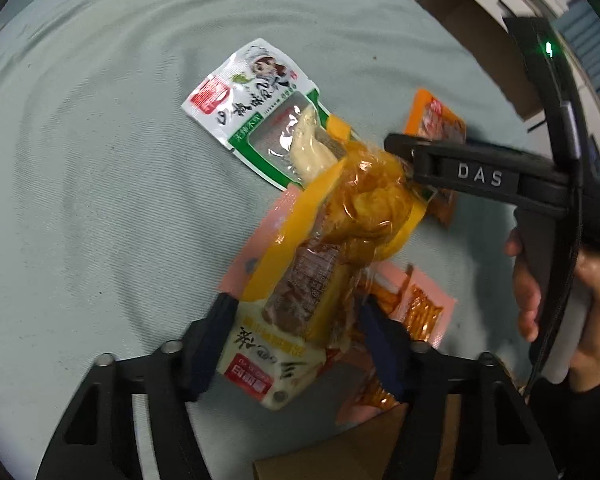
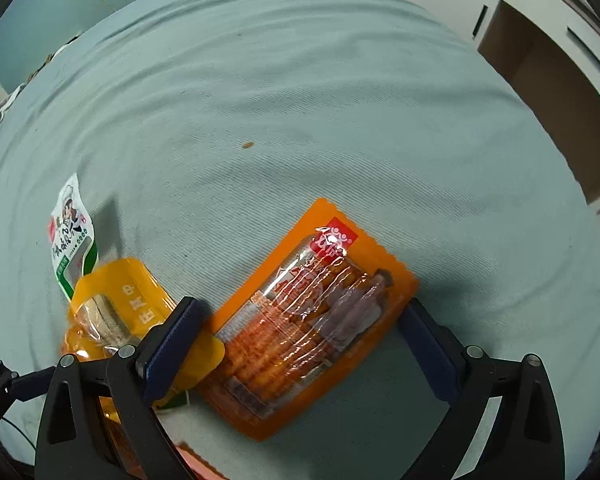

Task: Organize snacks
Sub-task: 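Grasp the yellow pouch with the left gripper while the right grasps the orange packet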

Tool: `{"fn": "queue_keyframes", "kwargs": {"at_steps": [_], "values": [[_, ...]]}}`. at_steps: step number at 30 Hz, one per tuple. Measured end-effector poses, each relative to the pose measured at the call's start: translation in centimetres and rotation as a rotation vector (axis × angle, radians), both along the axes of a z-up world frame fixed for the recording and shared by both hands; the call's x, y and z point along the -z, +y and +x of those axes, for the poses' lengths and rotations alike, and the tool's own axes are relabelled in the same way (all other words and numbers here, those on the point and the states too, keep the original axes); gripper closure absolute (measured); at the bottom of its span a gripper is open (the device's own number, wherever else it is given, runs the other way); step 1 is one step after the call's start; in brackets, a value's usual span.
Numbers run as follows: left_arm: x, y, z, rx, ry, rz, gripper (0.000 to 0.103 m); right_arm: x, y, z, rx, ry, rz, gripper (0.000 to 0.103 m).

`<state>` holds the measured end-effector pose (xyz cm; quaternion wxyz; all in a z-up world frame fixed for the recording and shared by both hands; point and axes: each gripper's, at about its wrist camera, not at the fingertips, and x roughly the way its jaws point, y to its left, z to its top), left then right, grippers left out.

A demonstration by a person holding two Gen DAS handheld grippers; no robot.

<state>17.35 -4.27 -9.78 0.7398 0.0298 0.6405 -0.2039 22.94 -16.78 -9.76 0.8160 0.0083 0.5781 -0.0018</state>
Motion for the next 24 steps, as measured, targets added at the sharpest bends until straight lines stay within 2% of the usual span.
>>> {"fn": "queue_keyframes", "kwargs": {"at_steps": [2, 4, 6, 8, 10, 12, 15, 16, 17, 20, 24], "values": [[0.0, -0.6, -0.3, 0.026, -0.01, 0.023, 0.054, 0.2, 0.6, -0.3, -0.021, -0.006, -0.021, 0.006], [0.0, -0.9, -0.5, 0.032, -0.001, 0.018, 0.069, 0.2, 1.3, -0.3, -0.032, -0.008, -0.027, 0.012], [0.2, -0.9, -0.4, 0.027, 0.016, -0.003, 0.072, -0.3, 1.5, -0.6, -0.052, -0.021, -0.028, 0.023], [0.2, -1.0, -0.4, 0.032, 0.019, -0.006, 0.075, -1.1, 1.1, -1.4, -0.062, -0.043, -0.006, 0.049], [0.1, -0.8, -0.5, 0.028, 0.022, -0.023, 0.079, -1.5, 1.4, -1.9, -0.058, -0.053, 0.009, 0.06], [-0.6, -0.7, -0.5, 0.015, 0.016, -0.049, 0.082, -1.5, 1.2, -2.1, -0.049, -0.057, 0.029, 0.066], [-2.0, 0.3, -0.4, -0.03, -0.009, -0.082, 0.086, -2.1, -0.7, -2.6, 0.0, -0.059, 0.093, 0.078], [-2.5, 0.7, -0.5, -0.044, -0.016, -0.091, 0.088, -2.2, -1.2, -2.5, 0.021, -0.06, 0.124, 0.092], [-3.1, 1.1, -0.7, -0.062, -0.029, -0.099, 0.089, -2.6, -1.9, -2.2, 0.035, -0.062, 0.158, 0.097], [-5.3, 2.9, -1.9, -0.113, -0.087, -0.098, 0.09, -3.2, -3.9, -2.7, 0.09, -0.099, 0.221, 0.097], [-8.5, 5.9, -4.4, -0.179, -0.149, -0.136, 0.091, -3.1, -6.5, -4.6, 0.171, -0.112, 0.321, 0.097]]}}
